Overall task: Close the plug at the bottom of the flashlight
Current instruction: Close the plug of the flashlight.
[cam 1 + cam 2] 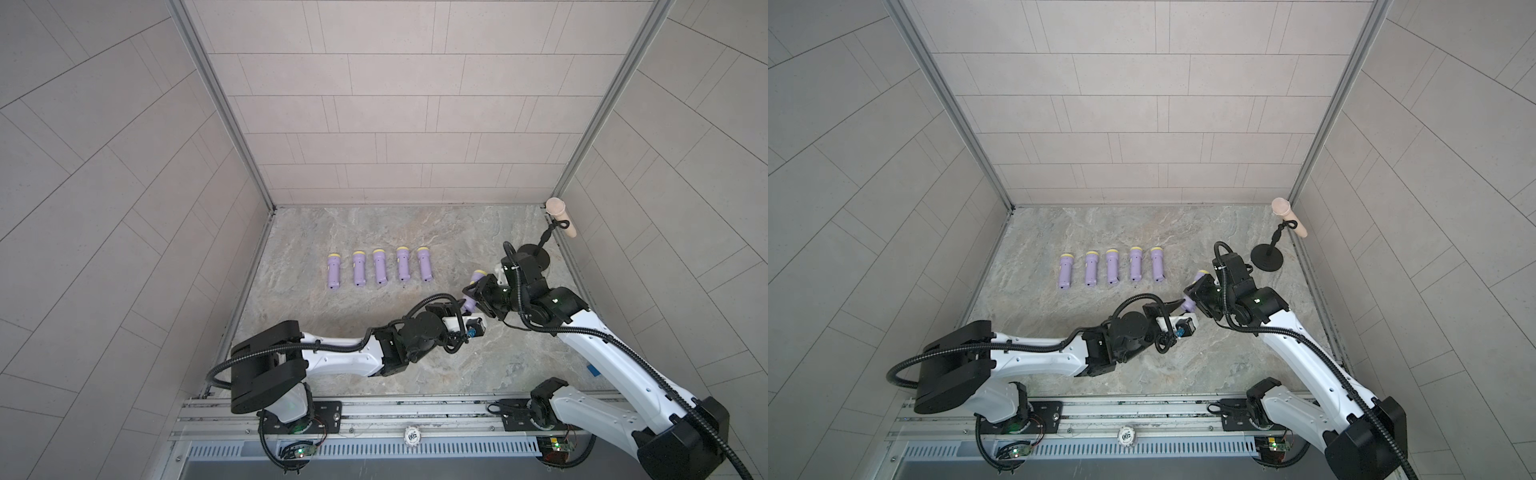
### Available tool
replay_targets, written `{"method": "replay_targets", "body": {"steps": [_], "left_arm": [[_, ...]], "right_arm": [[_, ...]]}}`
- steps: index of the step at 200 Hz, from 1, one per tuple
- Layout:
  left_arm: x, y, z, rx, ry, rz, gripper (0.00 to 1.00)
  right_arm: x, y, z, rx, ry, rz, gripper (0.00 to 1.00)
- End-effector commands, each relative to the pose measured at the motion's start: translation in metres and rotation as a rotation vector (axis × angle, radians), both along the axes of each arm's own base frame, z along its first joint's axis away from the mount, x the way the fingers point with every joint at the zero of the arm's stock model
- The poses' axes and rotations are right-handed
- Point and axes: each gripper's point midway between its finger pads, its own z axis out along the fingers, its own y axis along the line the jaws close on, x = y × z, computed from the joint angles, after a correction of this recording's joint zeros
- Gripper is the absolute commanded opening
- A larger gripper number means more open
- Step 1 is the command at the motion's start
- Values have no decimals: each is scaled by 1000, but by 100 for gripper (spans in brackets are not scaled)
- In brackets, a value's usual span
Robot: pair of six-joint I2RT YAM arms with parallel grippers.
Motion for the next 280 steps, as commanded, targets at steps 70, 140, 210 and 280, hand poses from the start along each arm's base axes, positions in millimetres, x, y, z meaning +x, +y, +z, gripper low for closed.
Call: {"method": "replay_targets", "body": {"steps": [70, 140, 210, 280], "left_arm": [[-9, -9, -10, 46, -3, -47, 34], [-10, -9, -10, 49, -3, -48, 31], [-9, -8, -10, 51, -5, -45, 29], [-10, -9, -10, 52, -3, -48, 27]], "right_arm": [[2, 11, 23, 71, -66, 18, 0], [1, 11, 23, 70, -67, 20, 0], [1, 11, 22, 70, -66, 19, 0], [1, 12, 22, 70, -66, 21, 0]]}}
